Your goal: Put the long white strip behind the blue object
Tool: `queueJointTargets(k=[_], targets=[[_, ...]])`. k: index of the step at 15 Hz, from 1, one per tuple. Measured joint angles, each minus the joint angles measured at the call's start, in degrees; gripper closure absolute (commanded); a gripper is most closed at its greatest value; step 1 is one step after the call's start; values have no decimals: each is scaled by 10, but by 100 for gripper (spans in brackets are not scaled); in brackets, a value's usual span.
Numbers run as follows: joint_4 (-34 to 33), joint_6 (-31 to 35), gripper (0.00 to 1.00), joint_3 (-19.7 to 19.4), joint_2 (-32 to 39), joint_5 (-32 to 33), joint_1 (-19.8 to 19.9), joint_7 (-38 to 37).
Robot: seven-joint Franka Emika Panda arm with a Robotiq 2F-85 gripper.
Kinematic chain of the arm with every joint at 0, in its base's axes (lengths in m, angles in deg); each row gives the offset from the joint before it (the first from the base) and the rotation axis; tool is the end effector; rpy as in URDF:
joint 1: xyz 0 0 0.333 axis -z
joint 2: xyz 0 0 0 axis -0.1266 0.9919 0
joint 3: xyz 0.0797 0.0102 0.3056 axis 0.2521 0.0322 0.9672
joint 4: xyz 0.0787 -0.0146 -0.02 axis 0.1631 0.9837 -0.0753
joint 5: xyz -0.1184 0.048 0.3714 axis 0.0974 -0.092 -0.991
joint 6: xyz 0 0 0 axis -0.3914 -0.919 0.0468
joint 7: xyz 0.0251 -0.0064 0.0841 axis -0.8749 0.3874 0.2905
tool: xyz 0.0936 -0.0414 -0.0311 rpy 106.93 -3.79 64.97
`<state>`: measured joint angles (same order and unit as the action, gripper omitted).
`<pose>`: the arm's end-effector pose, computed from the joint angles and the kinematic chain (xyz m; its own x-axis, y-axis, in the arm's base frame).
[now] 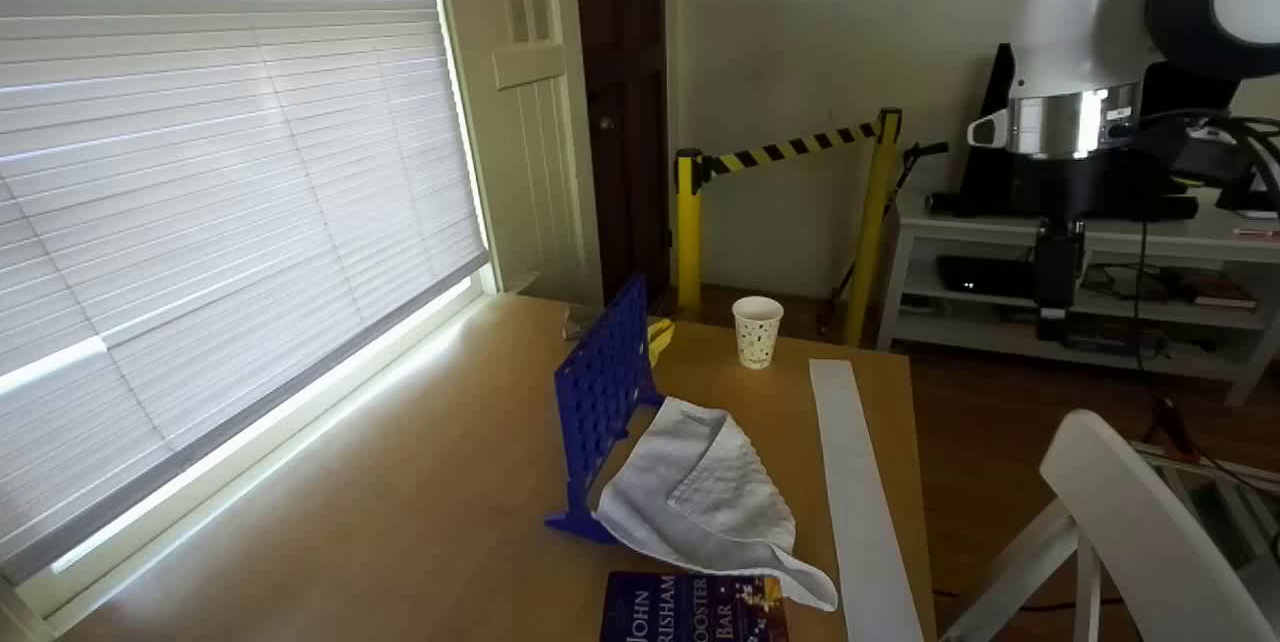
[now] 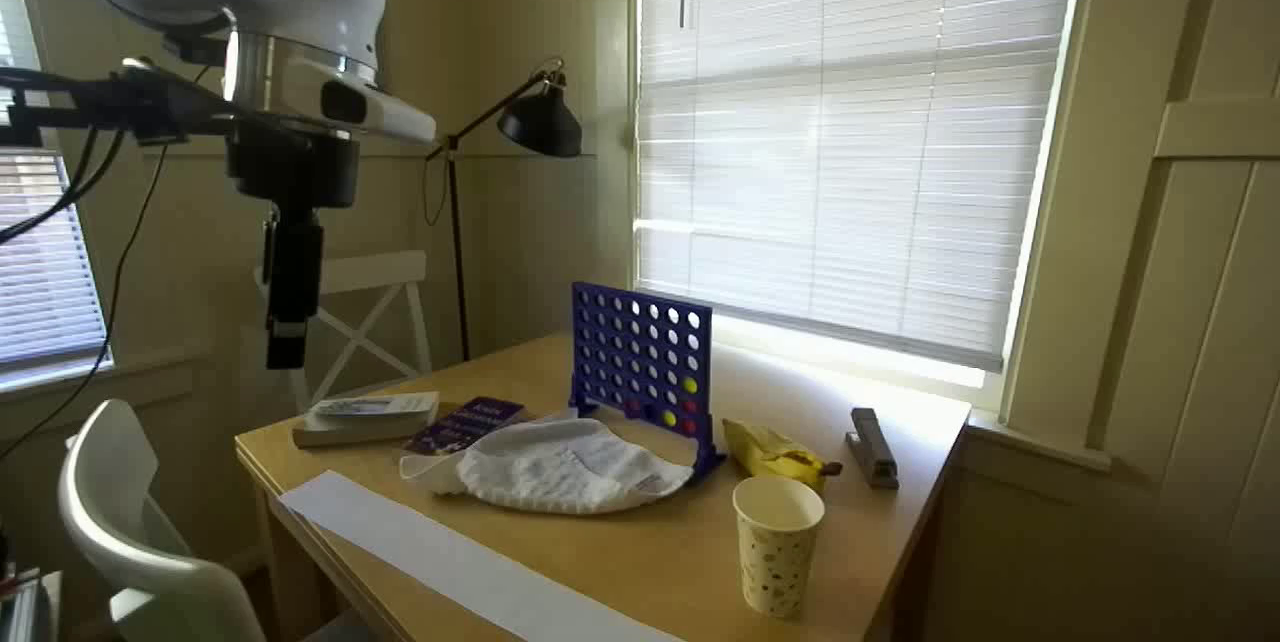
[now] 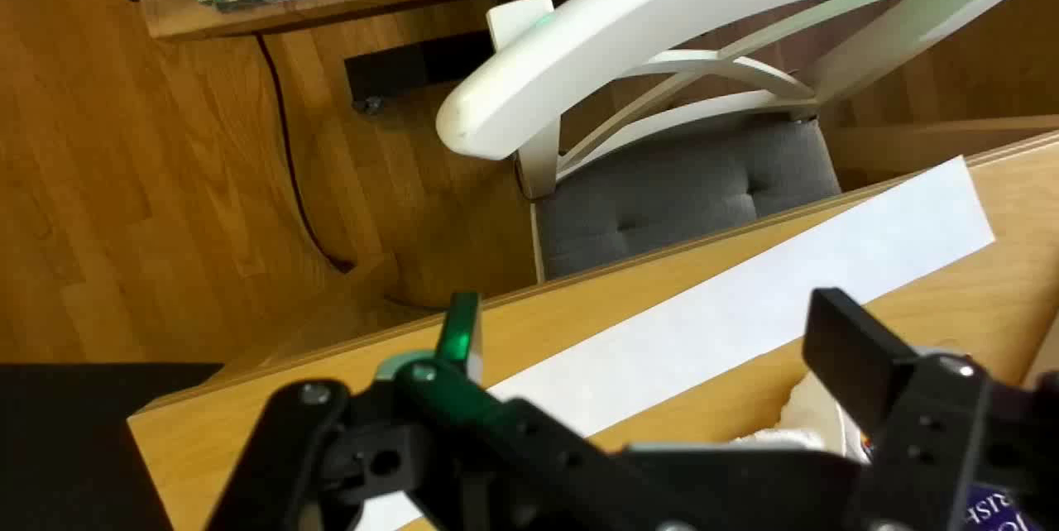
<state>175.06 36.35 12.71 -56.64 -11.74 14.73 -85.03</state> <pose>0.2969 -0.0650 0.4295 0.9629 -0.1987 -0.1828 -0.2048 -0.9787 -0.0149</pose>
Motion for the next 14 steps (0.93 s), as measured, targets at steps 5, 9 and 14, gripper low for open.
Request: queueJointTargets(k=[5, 9, 14], targets=[[0, 0, 0, 0, 0, 0, 0, 0], [1, 32, 0, 0, 6, -6, -1, 0], [26, 247, 0, -1, 86, -11, -12, 14]])
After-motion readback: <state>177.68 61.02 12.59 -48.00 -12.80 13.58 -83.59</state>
